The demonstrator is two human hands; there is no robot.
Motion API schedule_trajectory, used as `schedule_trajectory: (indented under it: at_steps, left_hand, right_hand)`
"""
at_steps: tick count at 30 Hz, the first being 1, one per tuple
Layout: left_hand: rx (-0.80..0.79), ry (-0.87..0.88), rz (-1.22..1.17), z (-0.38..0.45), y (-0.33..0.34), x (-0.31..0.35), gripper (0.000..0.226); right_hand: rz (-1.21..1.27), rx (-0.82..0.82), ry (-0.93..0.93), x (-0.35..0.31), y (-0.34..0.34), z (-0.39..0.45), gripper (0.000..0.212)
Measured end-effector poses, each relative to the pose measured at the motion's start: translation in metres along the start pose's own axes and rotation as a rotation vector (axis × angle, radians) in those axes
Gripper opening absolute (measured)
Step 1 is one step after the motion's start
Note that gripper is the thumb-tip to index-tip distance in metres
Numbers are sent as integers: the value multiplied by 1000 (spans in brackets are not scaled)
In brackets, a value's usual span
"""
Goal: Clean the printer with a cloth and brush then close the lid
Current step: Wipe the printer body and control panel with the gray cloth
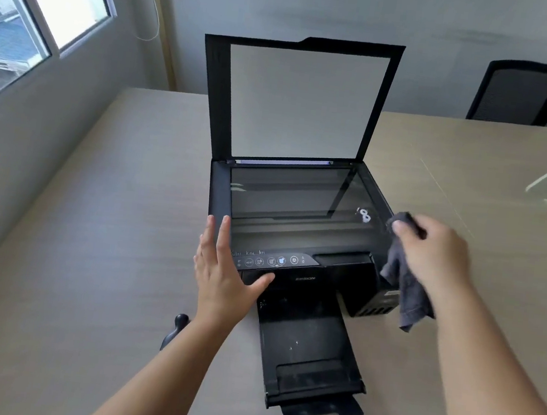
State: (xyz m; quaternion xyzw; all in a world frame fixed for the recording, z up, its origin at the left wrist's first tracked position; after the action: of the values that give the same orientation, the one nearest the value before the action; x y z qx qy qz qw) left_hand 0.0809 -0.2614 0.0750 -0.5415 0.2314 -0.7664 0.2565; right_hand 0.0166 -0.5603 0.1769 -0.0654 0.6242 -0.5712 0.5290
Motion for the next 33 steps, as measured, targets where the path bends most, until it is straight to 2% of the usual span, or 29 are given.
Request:
schedule_trajectory:
  at_steps: [3,6,9,10,13,15,17,20,22,25,27,29,31,33]
  left_hand:
    - [-2,-12,-28,0,-2,-1,129]
    - [-23,-41,-37,2,-5,0,134]
    - [-58,-65,-25,6,-6,-2,137]
    - [-74,-74,-18,6,-6,-3,137]
    - [-113,-95,-3,8,-2,-4,135]
    - [-111,-96,1,8,0,-5,134]
    - [-111,-92,-20,8,0,-5,133]
    - [-125,-81,-41,9,-1,-6,132]
    - [-145,-77,-35,9,-2,-9,130]
    - [-182,-72,-32,8,-3,-11,128]
    - [-191,-66,-37,8,-3,-10,127]
    - [-188,-74,-60,8,-3,-8,127]
    - [-188,-86,-104,9,-4,-7,127]
    - [-189,-92,-157,9,-8,-8,128]
  right_hand:
    - [33,-30,-70,-5,52,-16,24]
    - [55,-18,-255,-31,93,-48,21]
    - [80,-48,-486,-38,103,-72,18]
    - [69,-29,-509,-27,98,-71,20]
    - [59,165,-357,14,77,-58,23]
    - [146,237,-248,9,83,-63,20]
    - [239,196,-251,-22,107,-87,19]
    - [331,34,-368,-44,130,-115,25]
    - [297,82,-347,-26,119,-101,25]
    - [263,253,-173,10,89,-70,20]
    - [279,274,-111,9,89,-69,22]
    - [274,207,-211,-16,104,-85,25]
    - [255,80,-387,-42,118,-101,23]
    - [208,2,-412,-50,117,-86,18]
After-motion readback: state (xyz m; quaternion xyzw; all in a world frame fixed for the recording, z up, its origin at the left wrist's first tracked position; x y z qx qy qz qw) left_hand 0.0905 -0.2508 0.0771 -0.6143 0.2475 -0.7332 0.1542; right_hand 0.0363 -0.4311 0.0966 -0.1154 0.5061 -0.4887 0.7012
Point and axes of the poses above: each hand's wrist, its own z-axis towards the middle knuckle, its own y-axis out of the palm, x = y × z, the point moved 4 cm from there along z, towards the middle knuckle
